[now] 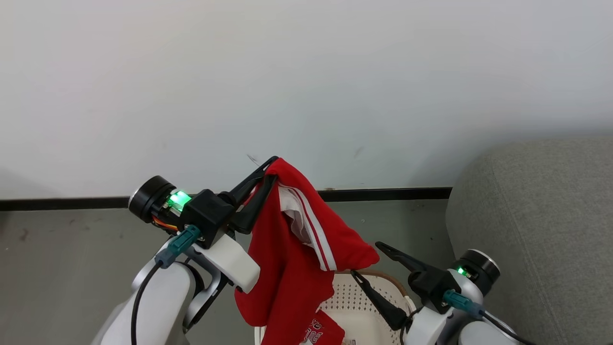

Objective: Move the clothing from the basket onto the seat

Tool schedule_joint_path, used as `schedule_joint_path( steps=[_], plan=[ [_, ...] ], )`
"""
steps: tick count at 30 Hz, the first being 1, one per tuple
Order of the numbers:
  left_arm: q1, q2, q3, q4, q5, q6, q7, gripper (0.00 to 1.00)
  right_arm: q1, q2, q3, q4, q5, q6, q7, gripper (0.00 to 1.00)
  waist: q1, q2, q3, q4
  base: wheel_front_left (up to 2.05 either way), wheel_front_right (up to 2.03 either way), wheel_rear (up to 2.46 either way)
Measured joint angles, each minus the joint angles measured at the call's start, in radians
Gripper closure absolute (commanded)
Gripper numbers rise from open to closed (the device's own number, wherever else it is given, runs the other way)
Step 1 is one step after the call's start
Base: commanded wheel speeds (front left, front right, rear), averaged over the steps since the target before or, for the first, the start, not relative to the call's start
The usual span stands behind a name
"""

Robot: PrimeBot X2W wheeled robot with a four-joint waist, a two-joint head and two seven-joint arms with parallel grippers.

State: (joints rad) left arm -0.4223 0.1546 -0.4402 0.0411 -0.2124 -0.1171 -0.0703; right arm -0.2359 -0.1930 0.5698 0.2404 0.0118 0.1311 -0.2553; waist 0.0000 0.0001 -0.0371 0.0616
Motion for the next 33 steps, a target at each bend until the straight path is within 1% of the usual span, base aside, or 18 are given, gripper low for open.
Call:
schedule_joint_path(
  steps=[13, 15, 17, 18, 19, 26, 30, 33],
  plan=[
    [0.0, -0.02, -0.036, -0.032, -0.027, 0.0, 0.035, 1.0, -0.11, 0.035, 0.087, 0.086, 0.023, 0.0, 0.0, 0.0, 0.0, 0.0, -0.002, 0.049, 0.0, 0.0, 0.0],
    [0.0, -0.02, -0.038, -0.037, -0.027, 0.0, 0.039, 1.0, -0.124, 0.038, 0.092, 0.096, 0.025, 0.0, 0.0, 0.52, 0.0, 0.0, 0.001, 0.054, 0.0, 0.0, 0.0],
    [0.0, -0.02, -0.039, -0.041, -0.027, 0.0, 0.04, 1.0, -0.137, 0.041, 0.098, 0.106, 0.033, 0.0, 0.0, 0.75, 0.0, 0.0, 0.004, 0.058, 0.0, 0.0, 0.0],
    [0.0, -0.02, -0.04, -0.043, -0.028, 0.0, 0.042, 1.0, -0.143, 0.043, 0.098, 0.113, 0.034, 0.0, 0.0, 0.95, 0.0, 0.0, 0.005, 0.06, 0.0, 0.0, 0.0],
    [0.0, -0.02, -0.04, -0.044, -0.029, 0.0, 0.044, 1.0, -0.147, 0.045, 0.098, 0.12, 0.034, 0.0, 0.0, 1.0, 0.0, 0.0, 0.007, 0.062, 0.0, 0.0, 0.0],
    [0.0, -0.018, -0.034, -0.053, -0.035, -0.001, 0.049, 1.0, -0.163, 0.052, 0.098, 0.131, 0.058, 0.0, 0.0, 1.0, 0.0, 0.0, 0.017, 0.062, 0.0, 0.0, 0.0],
    [0.0, -0.018, -0.026, -0.053, -0.042, 0.0, 0.049, 1.0, -0.163, 0.047, 0.056, 0.123, 0.068, 0.0, 0.0, 1.0, 0.0, 0.0, 0.021, 0.057, 0.0, 0.0, 0.0],
    [0.002, -0.019, -0.025, -0.053, -0.043, 0.0, 0.049, 1.0, -0.162, 0.03, 0.011, 0.107, 0.068, 0.0, 0.0, 1.0, 0.0, 0.0, 0.023, 0.051, 0.0, 0.0, 0.0]
  ],
)
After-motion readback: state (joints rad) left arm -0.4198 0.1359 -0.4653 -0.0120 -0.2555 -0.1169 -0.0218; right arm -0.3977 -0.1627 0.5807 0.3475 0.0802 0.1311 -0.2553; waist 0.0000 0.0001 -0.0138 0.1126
